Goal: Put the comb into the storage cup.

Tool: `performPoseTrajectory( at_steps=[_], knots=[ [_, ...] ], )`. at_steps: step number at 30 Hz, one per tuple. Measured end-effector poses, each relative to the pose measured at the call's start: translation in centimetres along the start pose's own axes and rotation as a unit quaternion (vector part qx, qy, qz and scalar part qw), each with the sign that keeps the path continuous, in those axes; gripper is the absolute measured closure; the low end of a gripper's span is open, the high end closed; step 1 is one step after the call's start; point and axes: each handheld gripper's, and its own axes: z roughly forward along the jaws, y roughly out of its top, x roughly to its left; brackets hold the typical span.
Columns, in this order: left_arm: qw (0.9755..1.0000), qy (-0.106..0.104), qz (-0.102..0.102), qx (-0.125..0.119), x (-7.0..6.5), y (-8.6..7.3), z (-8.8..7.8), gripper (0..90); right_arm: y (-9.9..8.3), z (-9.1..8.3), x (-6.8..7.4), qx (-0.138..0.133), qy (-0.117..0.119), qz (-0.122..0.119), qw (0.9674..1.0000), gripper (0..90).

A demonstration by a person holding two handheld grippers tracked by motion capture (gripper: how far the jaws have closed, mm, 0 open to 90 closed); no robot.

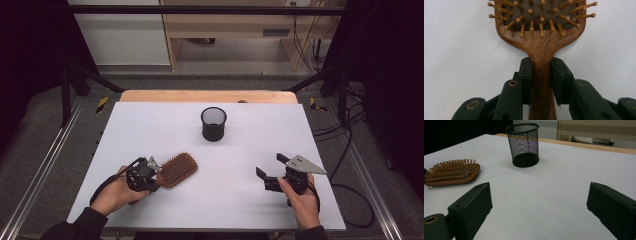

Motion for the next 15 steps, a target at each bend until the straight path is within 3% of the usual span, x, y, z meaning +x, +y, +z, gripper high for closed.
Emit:
performPoseTrajectory(
  at_steps=[7,15],
  knots=[
    [0.9993,0.023,0.026,-0.015,-0.6,-0.1,-0.2,72.7,0.0,0.0,0.0,-0.002,0.0,0.0,1.0,6.0],
    [0.9952,0.04,0.027,-0.086,-1.2,1.1,-0.7,72.8,0.1,0.1,0.1,-0.001,0.002,-0.001,1.0,6.0]
  ],
)
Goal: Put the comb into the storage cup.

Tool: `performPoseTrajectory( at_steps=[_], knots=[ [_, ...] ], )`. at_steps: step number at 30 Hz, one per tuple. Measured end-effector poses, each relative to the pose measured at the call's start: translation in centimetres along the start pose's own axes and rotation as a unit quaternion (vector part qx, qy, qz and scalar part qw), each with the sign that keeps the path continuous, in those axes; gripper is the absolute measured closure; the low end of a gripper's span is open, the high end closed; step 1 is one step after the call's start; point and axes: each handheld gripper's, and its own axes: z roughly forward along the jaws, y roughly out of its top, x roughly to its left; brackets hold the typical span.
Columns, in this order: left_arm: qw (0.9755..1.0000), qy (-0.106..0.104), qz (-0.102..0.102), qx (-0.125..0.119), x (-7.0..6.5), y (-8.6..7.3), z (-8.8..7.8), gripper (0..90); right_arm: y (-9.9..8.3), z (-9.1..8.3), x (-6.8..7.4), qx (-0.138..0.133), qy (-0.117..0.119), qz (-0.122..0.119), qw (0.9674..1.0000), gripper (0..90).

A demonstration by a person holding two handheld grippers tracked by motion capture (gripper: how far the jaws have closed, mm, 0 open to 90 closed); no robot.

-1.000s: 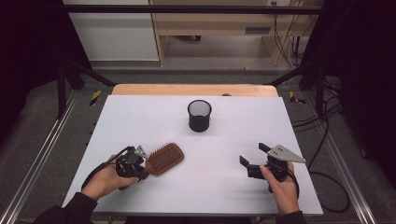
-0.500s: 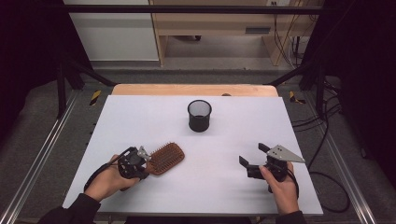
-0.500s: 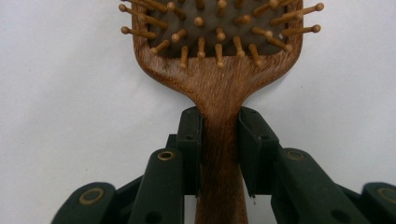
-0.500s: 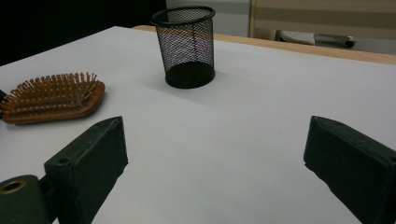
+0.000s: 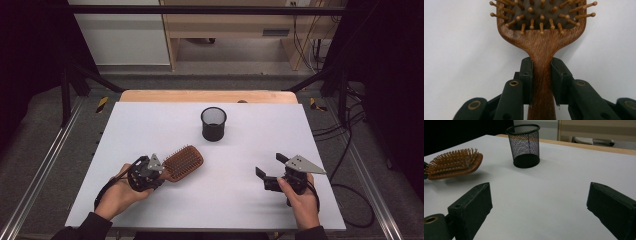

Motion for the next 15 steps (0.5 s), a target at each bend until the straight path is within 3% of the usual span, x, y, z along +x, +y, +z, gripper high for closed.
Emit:
performPoseTrajectory(
  at_steps=[10,12,15],
  knots=[
    [0.9979,-0.012,-0.002,-0.063,-2.4,2.4,2.6,72.8,0.1,0.3,0.7,0.0,0.012,-0.003,0.9999,5.9],
    [0.9975,-0.006,0.002,-0.071,-2.9,3.0,2.9,72.8,0.2,0.5,0.8,0.0,0.013,-0.002,0.9999,5.8],
    [0.9969,-0.009,0.012,-0.077,-3.6,3.6,3.1,72.8,0.3,0.6,0.8,-0.01,0.016,0.014,0.9997,5.7]
  ],
)
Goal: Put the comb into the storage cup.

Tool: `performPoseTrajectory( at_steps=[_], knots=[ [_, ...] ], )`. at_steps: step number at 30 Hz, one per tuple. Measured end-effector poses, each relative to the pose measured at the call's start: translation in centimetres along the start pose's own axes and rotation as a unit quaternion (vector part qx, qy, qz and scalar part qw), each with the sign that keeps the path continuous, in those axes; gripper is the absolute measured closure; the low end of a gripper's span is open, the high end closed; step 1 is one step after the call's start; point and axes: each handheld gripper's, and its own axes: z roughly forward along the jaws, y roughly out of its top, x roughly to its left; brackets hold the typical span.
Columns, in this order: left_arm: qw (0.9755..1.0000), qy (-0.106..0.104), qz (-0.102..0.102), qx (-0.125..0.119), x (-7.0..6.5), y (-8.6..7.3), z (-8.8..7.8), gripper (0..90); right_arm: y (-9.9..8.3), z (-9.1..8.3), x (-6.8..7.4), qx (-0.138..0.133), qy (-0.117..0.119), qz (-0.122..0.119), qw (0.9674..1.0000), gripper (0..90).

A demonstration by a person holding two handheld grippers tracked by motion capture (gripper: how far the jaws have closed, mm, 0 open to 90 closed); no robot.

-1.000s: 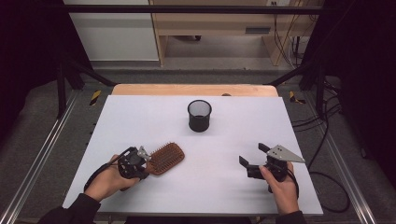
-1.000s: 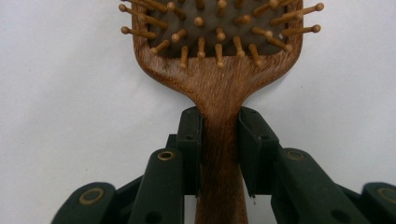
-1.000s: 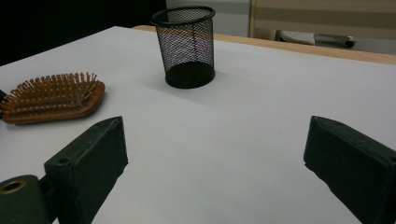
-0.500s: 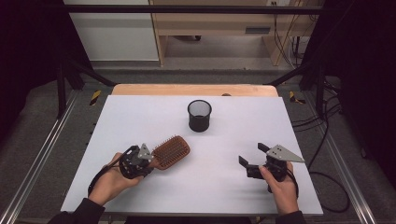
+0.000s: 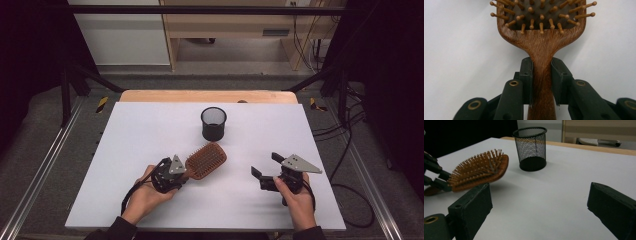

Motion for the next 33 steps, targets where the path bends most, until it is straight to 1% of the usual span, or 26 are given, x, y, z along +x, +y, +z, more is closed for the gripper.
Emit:
performPoseTrajectory(
  at_steps=[2,4,6,7,9,12,17,21,24,30,32,33],
  knots=[
    [1.0,-0.005,0.002,-0.005,-0.2,0.2,0.1,72.8,0.0,0.2,0.1,-0.004,0.008,0.011,0.9999,5.7],
    [1.0,-0.001,0.005,-0.003,-0.4,0.3,0.1,72.8,0.0,0.3,0.2,-0.007,0.017,0.022,0.9996,5.5],
    [1.0,-0.002,0.002,-0.006,-0.4,0.4,0.0,72.8,0.0,0.5,0.3,-0.01,0.021,0.027,0.9994,5.5],
    [0.9999,-0.005,0.0,-0.01,-0.4,0.4,0.0,72.8,0.1,0.6,0.4,-0.011,0.023,0.03,0.9992,5.5],
    [0.9999,-0.004,-0.001,-0.014,-0.4,0.5,0.0,72.8,0.1,0.8,0.6,-0.01,0.026,0.031,0.9991,5.5],
    [0.9999,-0.003,0.001,-0.016,-0.5,0.6,-0.1,72.8,0.0,1.2,0.8,-0.005,0.034,0.028,0.999,5.3],
    [0.9997,-0.005,-0.004,-0.025,-0.5,0.6,-0.2,72.8,-0.1,1.6,1.2,0.002,0.041,0.024,0.9989,5.2],
    [0.9996,-0.002,-0.002,-0.028,-0.6,0.7,-0.3,72.8,-0.1,1.7,1.5,0.005,0.048,0.024,0.9986,5.1],
    [0.9994,-0.004,-0.003,-0.034,-0.7,0.8,-0.5,72.8,-0.1,2.0,1.7,0.006,0.053,0.024,0.9983,4.8],
    [0.9989,-0.001,-0.004,-0.046,-0.9,0.8,-0.8,72.8,-0.1,2.5,2.4,0.014,0.068,0.026,0.9973,4.3],
    [0.9987,-0.002,-0.006,-0.051,-0.9,0.9,-0.9,72.8,-0.1,2.7,2.7,0.016,0.074,0.027,0.9968,4.2],
    [0.9988,-0.004,-0.004,-0.049,-0.9,0.9,-1.0,72.8,-0.1,2.8,2.9,0.015,0.076,0.027,0.9966,4.2]
  ],
)
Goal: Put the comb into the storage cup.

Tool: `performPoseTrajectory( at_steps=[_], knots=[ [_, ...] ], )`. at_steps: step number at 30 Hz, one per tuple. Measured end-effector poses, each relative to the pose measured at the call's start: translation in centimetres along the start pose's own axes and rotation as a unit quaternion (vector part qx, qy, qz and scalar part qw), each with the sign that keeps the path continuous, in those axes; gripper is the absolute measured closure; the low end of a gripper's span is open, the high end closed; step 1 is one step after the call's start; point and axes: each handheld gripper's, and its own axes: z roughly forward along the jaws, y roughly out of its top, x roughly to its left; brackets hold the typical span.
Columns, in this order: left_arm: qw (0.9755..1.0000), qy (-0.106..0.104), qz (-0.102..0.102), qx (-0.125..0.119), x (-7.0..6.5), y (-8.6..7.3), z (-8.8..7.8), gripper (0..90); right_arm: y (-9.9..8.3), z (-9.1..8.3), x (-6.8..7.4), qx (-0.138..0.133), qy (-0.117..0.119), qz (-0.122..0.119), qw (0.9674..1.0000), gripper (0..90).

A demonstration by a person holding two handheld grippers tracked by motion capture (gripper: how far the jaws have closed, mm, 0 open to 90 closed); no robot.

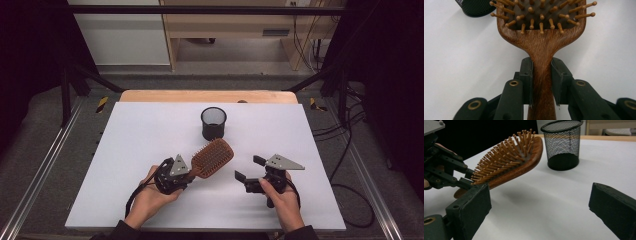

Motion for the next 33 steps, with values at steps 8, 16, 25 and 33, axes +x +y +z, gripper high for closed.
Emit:
performPoseTrajectory(
  at_steps=[8,16,25,33],
  knots=[
    [0.9999,0.002,-0.006,-0.011,-0.1,0.1,-0.4,72.8,-0.1,1.2,1.2,0.022,0.033,-0.004,0.9992,4.1],
    [0.9997,-0.001,-0.007,-0.025,-0.2,0.4,-0.8,72.8,0.1,2.5,2.4,0.03,0.064,0.0,0.9975,3.5],
    [0.9991,0.0,-0.007,-0.041,-0.5,0.7,-1.3,72.8,0.5,3.8,3.2,0.03,0.085,0.013,0.9958,3.4],
    [0.9988,0.0,-0.006,-0.05,-0.7,0.8,-1.4,72.8,0.8,4.8,3.8,0.019,0.095,0.028,0.9949,3.6]
  ],
)
